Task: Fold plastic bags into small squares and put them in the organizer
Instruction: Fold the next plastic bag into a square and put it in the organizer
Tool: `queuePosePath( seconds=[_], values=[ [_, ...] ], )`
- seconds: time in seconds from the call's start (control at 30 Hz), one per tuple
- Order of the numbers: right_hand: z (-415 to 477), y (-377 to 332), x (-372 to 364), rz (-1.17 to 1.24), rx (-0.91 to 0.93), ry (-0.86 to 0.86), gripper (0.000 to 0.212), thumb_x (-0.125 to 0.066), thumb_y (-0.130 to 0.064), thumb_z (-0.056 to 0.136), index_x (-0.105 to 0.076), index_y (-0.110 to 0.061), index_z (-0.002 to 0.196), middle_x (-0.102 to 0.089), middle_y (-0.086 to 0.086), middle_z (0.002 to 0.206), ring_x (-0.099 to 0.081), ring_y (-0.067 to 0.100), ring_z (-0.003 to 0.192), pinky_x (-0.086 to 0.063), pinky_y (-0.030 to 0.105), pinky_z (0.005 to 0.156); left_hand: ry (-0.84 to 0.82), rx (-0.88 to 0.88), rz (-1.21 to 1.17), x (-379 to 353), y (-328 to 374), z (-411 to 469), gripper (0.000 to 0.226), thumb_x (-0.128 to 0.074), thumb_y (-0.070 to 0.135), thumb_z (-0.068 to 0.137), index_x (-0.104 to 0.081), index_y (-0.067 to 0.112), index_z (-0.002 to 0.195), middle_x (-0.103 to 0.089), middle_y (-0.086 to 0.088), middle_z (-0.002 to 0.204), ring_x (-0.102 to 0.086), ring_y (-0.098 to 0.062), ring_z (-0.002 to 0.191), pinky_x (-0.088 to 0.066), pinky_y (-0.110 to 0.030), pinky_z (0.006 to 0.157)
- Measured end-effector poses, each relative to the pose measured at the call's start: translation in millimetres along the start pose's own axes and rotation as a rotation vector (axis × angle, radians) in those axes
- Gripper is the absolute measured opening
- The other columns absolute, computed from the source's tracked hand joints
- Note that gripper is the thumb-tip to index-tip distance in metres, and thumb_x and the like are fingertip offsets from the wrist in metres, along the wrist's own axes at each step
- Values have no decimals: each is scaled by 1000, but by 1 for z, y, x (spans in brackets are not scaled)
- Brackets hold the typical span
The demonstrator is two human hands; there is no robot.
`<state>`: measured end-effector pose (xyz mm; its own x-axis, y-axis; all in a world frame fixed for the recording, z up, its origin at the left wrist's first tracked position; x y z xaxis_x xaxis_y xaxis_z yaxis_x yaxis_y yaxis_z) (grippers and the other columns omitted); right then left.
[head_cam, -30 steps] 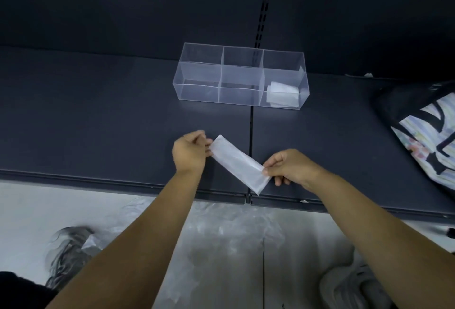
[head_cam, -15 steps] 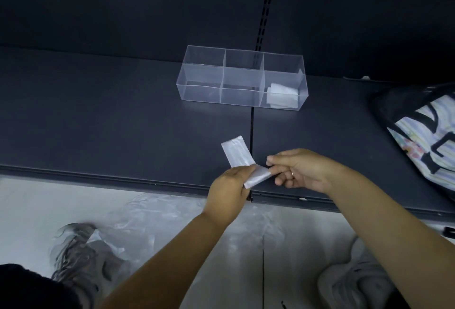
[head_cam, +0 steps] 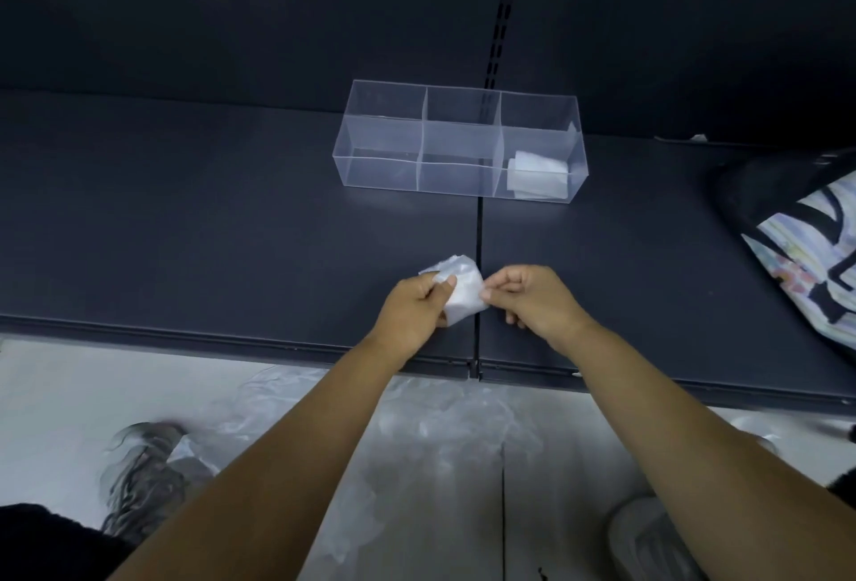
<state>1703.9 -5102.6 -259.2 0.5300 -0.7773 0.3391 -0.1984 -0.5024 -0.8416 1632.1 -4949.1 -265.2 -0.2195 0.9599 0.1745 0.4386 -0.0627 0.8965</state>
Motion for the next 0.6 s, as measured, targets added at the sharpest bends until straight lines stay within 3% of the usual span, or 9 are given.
queuePosePath(
  seconds=[0.1,0.17,0.23,0.3,0.4,0.43,0.5,0.53,0.6],
  values=[
    [6,0,-4,-13,-48,66,11,-70,-8,82,-69,-13,72,-62,-7,51,-45,4,35,-35,13,38,107,113,-178,1,-2,4,18,-49,14,99,-64,4,100,-66,-18,93,-65,-20,73,-58,-24,58],
    [9,-2,-6,-48,-81,94,14,-70,-9,81,-69,-16,68,-62,-5,51,-47,4,34,-36,13,39,223,165,-217,6,-4,4,18,-47,10,99,-62,1,98,-66,-15,81,-65,-20,63,-58,-26,54],
    [14,-3,-8,-94,-106,108,17,-70,-9,80,-68,-18,65,-62,-2,53,-49,3,35,-38,15,43,392,81,-68,14,-3,2,15,-49,9,97,-61,1,102,-66,-12,82,-66,-23,66,-59,-34,61],
    [17,-7,-9,-151,-123,112,22,-68,-9,80,-66,-20,62,-62,1,54,-50,4,36,-39,16,43,543,-198,290,19,8,-5,10,-53,7,94,-60,7,100,-64,-7,90,-62,-22,77,-52,-33,70],
    [18,-13,-11,-207,-154,104,25,-63,-6,80,-66,-19,59,-59,3,51,-53,8,42,-39,14,42,397,-641,789,-3,16,-9,19,-58,7,89,-66,8,106,-62,-13,108,-58,-31,99,-46,-41,87],
    [17,-14,-12,-215,-158,102,24,-62,-5,80,-66,-19,61,-60,3,53,-54,10,46,-42,16,47,278,-660,932,-12,9,-6,30,-54,14,93,-61,8,122,-58,-14,125,-52,-34,118,-38,-46,101],
    [17,-16,-12,-224,-155,117,19,-63,-5,80,-68,-16,66,-66,6,64,-58,13,55,-49,23,59,127,-524,1175,-16,-12,0,53,-32,35,102,-27,13,150,-27,-3,156,-15,-25,146,-5,-47,118],
    [16,-15,-13,-222,-149,133,13,-64,-7,81,-69,-15,71,-69,8,72,-60,15,60,-52,26,65,115,-455,1234,-12,-21,3,60,-21,44,102,-9,16,153,-11,2,161,0,-22,148,6,-46,118],
    [13,-12,-17,-200,-102,170,3,-68,-13,82,-71,-14,81,-71,5,86,-63,16,74,-55,31,77,129,-378,1276,-7,-32,6,68,-7,55,97,5,18,152,3,4,162,11,-20,147,14,-47,116]
  ],
)
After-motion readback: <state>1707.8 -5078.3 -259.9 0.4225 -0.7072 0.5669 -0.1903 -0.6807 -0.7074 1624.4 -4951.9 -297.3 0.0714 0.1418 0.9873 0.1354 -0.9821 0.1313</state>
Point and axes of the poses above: each hand's wrist, its own z-axis towards the middle knuckle, its own x-axis out of the back of the hand, y = z × x, the point moved 4 cm from there along z, towards the middle knuckle
